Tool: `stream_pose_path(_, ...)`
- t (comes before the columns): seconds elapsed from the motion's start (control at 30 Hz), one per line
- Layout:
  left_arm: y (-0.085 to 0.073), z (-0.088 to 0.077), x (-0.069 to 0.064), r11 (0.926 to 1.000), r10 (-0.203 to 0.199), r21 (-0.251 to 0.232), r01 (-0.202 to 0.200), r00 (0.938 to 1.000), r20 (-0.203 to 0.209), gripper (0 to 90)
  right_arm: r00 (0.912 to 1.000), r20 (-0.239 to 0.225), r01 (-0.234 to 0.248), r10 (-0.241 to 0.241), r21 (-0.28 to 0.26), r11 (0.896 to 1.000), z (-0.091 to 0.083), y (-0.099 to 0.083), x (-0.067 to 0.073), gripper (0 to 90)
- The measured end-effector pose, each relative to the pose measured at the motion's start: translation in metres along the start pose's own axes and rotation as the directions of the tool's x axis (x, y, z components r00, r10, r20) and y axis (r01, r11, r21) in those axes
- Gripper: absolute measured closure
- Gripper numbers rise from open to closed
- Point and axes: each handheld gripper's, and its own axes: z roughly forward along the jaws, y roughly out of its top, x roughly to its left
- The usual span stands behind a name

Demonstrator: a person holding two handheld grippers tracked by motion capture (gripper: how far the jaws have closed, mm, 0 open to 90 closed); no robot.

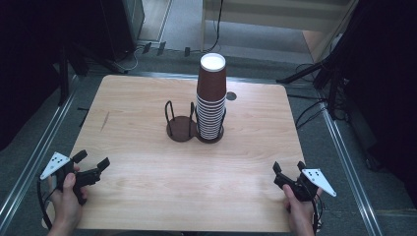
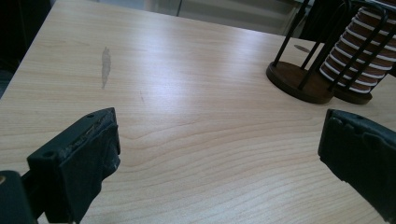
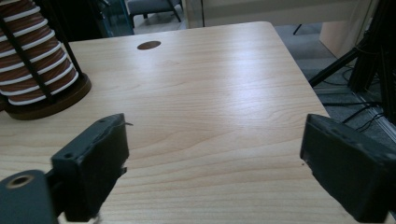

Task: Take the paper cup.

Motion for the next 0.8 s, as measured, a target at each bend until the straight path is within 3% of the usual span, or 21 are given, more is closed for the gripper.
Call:
stream_pose_path(0.37, -0.001, 0.002, -0.006, 0.9987, 0.048, 0.014, -0.048, 0.9987, -0.016, 0.0, 1.0, -0.008, -0.004, 0.004, -0.01, 1.0, 0.002, 0.018, 0.008, 7.1)
stream_pose_path(0.6, -0.001, 0.001, -0.005, 0.9993, 0.034, 0.013, -0.034, 0.9992, -0.021, 0.0, 0.9991, -0.031, 0.026, -0.028, -0.045, 0.999, 0.004, 0.036, 0.026, 11.1)
stream_pose_path(0.67, -0.001, 0.002, -0.006, 0.999, 0.038, 0.026, -0.037, 0.9984, -0.043, 0.0, 0.997, -0.068, 0.035, -0.038, -0.04, 0.999, 0.007, 0.043, 0.031, 12.5)
stream_pose_path(0.8, -0.001, 0.004, -0.011, 0.9965, 0.075, 0.043, -0.071, 0.9931, -0.09, 0.0, 0.9954, -0.082, 0.046, -0.049, -0.032, 0.998, 0.009, 0.047, 0.038, 12.3)
